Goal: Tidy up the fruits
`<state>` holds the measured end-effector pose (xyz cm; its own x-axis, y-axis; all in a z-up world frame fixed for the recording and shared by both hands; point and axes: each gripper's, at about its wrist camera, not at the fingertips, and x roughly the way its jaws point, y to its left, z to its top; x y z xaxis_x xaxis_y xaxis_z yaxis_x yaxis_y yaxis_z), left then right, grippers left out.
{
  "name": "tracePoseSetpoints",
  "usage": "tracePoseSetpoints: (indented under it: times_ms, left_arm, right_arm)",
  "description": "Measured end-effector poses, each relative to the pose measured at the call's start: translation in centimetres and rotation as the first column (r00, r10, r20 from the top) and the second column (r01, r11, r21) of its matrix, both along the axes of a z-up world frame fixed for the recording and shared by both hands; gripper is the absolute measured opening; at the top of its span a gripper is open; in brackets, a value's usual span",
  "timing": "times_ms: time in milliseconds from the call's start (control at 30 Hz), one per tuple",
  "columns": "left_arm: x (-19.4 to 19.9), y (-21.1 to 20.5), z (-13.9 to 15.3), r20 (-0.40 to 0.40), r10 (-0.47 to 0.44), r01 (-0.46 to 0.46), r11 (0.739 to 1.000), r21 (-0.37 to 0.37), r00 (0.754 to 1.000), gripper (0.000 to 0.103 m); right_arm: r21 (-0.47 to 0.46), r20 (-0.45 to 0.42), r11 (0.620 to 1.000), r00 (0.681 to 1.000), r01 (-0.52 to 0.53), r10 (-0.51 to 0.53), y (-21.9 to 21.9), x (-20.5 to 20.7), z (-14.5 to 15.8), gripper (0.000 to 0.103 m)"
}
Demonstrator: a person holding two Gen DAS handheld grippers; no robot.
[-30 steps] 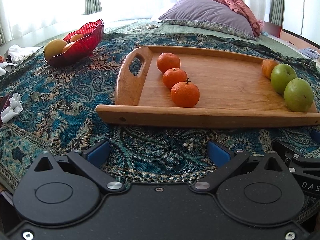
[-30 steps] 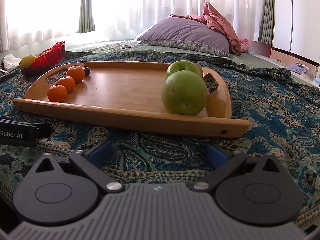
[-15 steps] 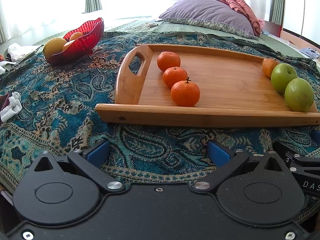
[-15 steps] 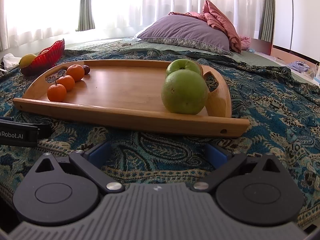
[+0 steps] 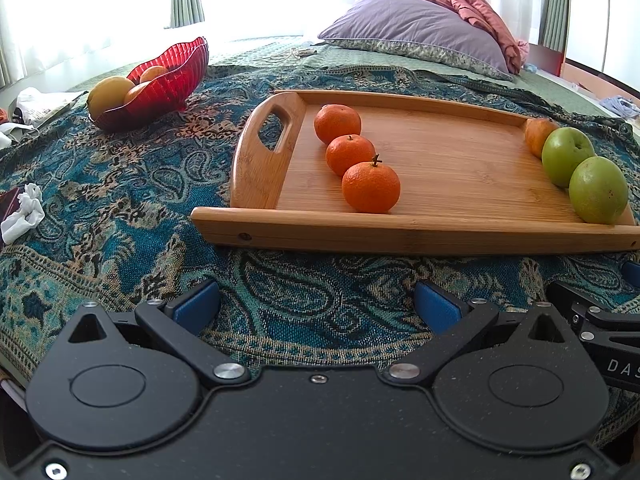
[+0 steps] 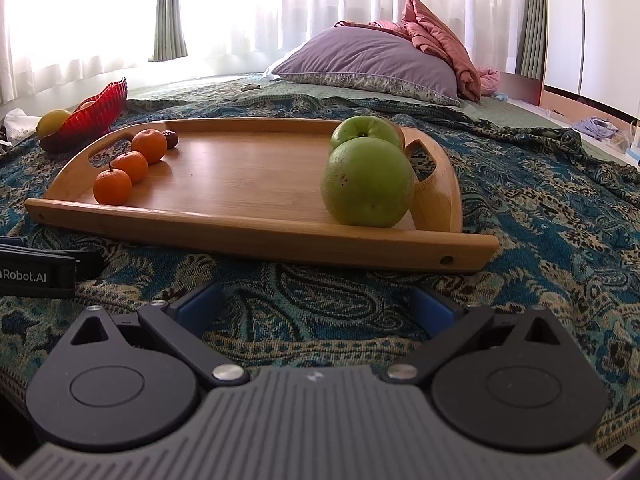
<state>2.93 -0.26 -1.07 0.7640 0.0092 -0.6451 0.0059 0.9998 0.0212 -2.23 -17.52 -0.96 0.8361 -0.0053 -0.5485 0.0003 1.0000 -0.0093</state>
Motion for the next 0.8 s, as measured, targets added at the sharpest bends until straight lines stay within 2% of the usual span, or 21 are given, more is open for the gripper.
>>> tracePoseSetpoints:
  times_ms: [800]
  left_arm:
    - [-0.35, -0.08, 0.04, 0.010, 0.000, 0.000, 1.000, 0.002, 1.000, 0.103]
  right_arm:
    - [0.000, 0.000, 1.000, 1.000, 0.000, 0.000, -0.04, -0.02, 0.03, 0.103]
